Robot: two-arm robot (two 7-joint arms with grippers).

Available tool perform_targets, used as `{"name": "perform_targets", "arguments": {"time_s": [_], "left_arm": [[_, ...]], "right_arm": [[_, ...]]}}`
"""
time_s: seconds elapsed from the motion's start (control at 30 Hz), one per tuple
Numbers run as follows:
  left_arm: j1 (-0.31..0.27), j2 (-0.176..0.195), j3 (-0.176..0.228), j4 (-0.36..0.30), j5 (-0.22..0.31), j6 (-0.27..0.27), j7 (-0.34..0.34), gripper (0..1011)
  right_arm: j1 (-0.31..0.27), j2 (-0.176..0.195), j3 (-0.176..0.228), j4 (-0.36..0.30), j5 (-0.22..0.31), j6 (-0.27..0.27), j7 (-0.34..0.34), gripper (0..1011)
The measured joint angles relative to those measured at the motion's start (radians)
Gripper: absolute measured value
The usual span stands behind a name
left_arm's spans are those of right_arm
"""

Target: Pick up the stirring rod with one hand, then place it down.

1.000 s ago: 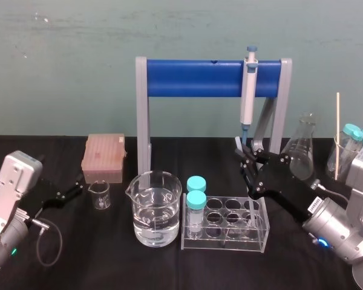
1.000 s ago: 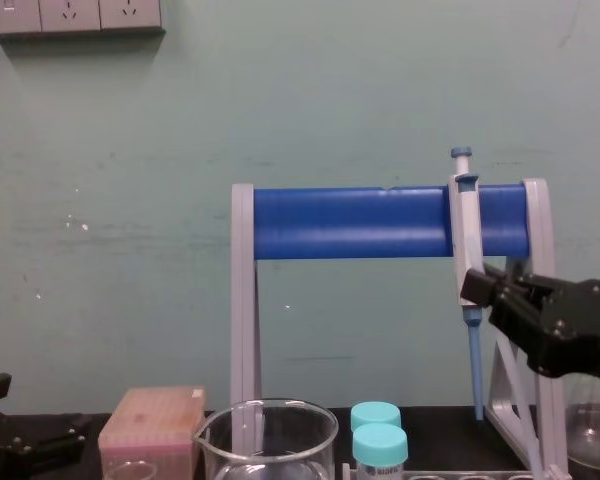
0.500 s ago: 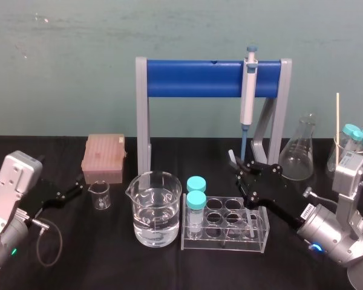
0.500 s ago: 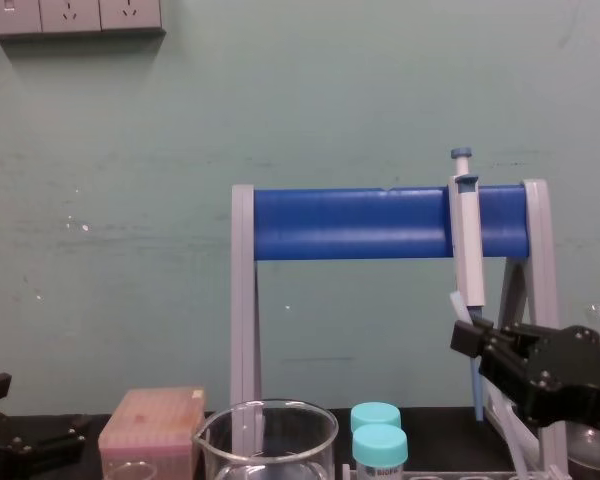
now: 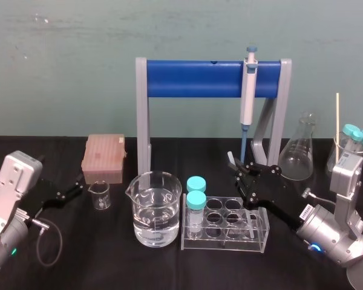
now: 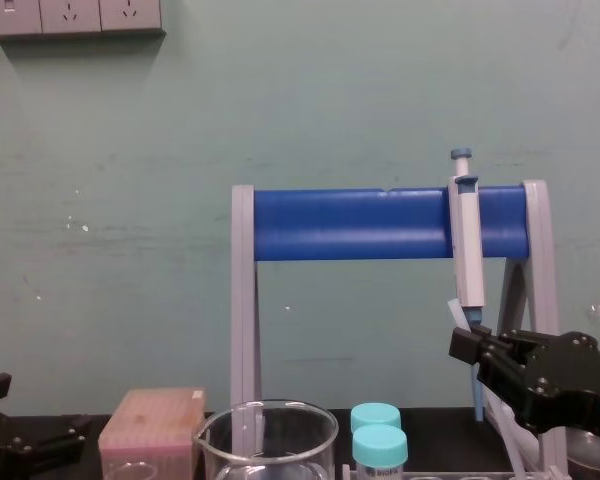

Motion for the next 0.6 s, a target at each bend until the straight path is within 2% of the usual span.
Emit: {"name": "perform_targets", "arguments": {"time_s": [0.23, 0.33, 0.57, 0.6], "left_arm": [[0.000, 0.000, 0.000, 0.000, 0.000, 0.000, 0.000, 1000], [0.000, 0.000, 0.000, 0.000, 0.000, 0.000, 0.000, 1000], [0.000, 0.000, 0.000, 0.000, 0.000, 0.000, 0.000, 1000], [0.000, 0.000, 0.000, 0.000, 0.000, 0.000, 0.000, 1000]], "right_arm": [[-0.001, 0.000, 0.001, -0.001, 0.001, 0.000, 0.000, 86], [-0.001, 0.000, 0.001, -0.001, 0.001, 0.000, 0.000, 153], [-0.001, 0.000, 0.002, -0.002, 0.002, 0.000, 0.000, 374], [-0.001, 0.000, 0.002, -0.002, 0.002, 0.000, 0.000, 433]]}}
